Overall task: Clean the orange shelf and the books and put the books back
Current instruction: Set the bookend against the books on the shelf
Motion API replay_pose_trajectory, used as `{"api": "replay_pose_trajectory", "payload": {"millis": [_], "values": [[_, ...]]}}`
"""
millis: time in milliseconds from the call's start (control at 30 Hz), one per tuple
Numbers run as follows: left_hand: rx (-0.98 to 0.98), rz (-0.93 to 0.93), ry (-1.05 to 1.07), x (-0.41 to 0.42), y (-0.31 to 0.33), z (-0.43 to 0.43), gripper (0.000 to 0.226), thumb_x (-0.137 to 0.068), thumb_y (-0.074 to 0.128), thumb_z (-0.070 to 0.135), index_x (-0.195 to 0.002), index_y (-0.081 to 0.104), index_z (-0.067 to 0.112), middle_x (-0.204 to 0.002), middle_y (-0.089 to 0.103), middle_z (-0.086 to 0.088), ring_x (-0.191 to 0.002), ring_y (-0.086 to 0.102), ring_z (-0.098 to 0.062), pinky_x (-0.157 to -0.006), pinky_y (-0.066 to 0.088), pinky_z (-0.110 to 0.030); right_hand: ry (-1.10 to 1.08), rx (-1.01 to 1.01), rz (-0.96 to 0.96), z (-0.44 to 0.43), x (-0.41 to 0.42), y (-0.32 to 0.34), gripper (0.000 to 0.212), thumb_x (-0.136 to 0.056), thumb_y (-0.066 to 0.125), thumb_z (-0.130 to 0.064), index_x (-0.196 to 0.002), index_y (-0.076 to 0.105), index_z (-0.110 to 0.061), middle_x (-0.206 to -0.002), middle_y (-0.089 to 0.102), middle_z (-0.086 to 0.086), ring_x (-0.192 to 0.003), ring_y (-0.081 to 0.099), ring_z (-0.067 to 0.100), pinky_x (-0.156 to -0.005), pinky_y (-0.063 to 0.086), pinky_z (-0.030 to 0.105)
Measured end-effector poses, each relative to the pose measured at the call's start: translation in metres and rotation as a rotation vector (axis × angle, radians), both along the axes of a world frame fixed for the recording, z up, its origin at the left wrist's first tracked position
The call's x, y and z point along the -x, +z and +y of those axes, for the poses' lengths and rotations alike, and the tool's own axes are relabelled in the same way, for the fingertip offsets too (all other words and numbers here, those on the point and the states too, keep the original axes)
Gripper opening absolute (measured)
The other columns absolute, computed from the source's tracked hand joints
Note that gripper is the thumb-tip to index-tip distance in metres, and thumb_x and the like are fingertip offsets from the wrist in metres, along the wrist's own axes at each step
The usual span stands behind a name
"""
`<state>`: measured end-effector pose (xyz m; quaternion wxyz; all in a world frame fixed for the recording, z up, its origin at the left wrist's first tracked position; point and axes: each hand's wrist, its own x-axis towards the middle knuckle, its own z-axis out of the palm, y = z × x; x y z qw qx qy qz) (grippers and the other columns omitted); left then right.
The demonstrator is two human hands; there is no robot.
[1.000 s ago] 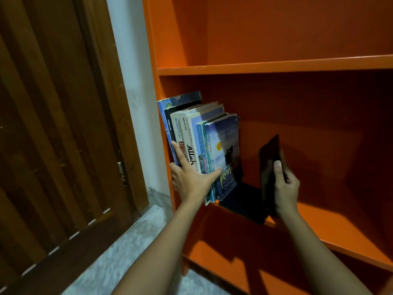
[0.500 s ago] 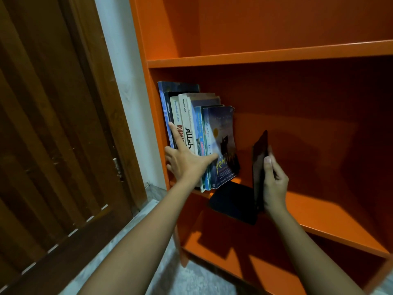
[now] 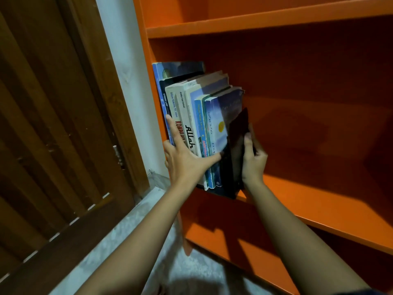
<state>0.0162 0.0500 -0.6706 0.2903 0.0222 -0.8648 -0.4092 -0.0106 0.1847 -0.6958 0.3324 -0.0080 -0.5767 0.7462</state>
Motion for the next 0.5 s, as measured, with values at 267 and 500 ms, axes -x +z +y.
{"api": "replay_pose_trajectory", "payload": {"millis": [267,500], "values": [[0.021,0.086,-0.07,-0.001,-0.013,-0.003,0.13,-0.059,0.07,0.071,-0.142,-0.026,0.039,-0.139,0.016,-0.012,-0.133,0.026,-0.035,-0.11,0.026,-0.047,-0.051,0.034,-0.074,0.0,0.003,-0.006,0.024,-0.095,0.052,-0.025,-0.084,0.07,-0.014,-0.071,0.067,-0.01,-0.068,0.051,-0.003,-0.063,0.042,0.02],[0.113,0.298,-0.147,0.007,-0.016,-0.012,0.107,-0.072,0.056,0.071,-0.146,-0.011,0.035,-0.154,-0.019,-0.012,-0.144,-0.012,-0.018,-0.117,0.013,-0.044,-0.005,0.071,-0.053,-0.007,-0.003,-0.012,0.025,-0.099,0.044,-0.028,-0.098,0.064,-0.012,-0.103,0.063,0.01,-0.097,0.057,0.02,-0.087,0.045,0.035]]}}
